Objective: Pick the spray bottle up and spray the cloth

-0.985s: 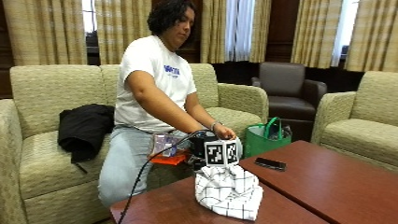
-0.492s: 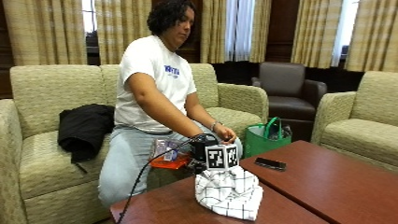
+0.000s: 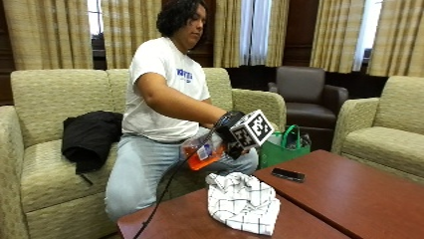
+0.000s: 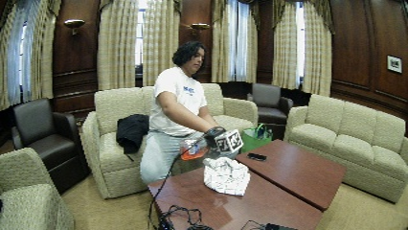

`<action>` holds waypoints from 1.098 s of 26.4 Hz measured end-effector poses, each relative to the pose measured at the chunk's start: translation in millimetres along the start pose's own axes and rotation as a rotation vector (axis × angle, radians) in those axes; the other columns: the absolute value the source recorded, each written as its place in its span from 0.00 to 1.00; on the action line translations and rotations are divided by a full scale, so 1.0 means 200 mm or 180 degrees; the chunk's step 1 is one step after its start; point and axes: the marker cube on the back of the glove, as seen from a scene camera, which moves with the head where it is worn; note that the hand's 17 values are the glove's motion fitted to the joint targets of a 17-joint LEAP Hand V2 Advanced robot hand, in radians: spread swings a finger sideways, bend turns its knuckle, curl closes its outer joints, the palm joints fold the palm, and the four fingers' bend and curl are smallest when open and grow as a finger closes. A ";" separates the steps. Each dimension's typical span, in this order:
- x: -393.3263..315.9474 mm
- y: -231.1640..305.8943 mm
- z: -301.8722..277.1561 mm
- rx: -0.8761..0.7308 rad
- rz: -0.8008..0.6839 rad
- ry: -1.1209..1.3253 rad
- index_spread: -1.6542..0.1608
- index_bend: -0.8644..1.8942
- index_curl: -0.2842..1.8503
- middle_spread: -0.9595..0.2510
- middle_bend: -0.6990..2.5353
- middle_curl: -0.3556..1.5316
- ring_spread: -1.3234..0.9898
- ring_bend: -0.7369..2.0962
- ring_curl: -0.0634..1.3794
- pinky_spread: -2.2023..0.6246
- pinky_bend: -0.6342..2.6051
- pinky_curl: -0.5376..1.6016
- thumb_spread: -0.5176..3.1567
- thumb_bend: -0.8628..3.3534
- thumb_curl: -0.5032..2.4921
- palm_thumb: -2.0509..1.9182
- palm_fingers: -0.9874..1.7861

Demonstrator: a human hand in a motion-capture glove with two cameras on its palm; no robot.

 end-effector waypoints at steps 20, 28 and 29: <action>-1.00 -0.47 -0.29 0.2617 -0.2532 -0.1820 0.79 0.42 0.41 0.68 0.41 0.48 0.50 0.48 0.36 0.69 0.33 0.45 0.26 0.20 0.45 0.75 0.84; -0.94 -0.98 -0.05 0.2881 -0.2247 -0.1976 0.79 0.42 0.41 0.68 0.41 0.48 0.50 0.48 0.36 0.69 0.33 0.45 0.26 0.20 0.45 0.75 0.84; -0.93 -1.00 -0.03 0.2887 -0.2236 -0.2000 0.79 0.42 0.41 0.68 0.41 0.47 0.50 0.48 0.36 0.69 0.33 0.45 0.26 0.20 0.45 0.75 0.84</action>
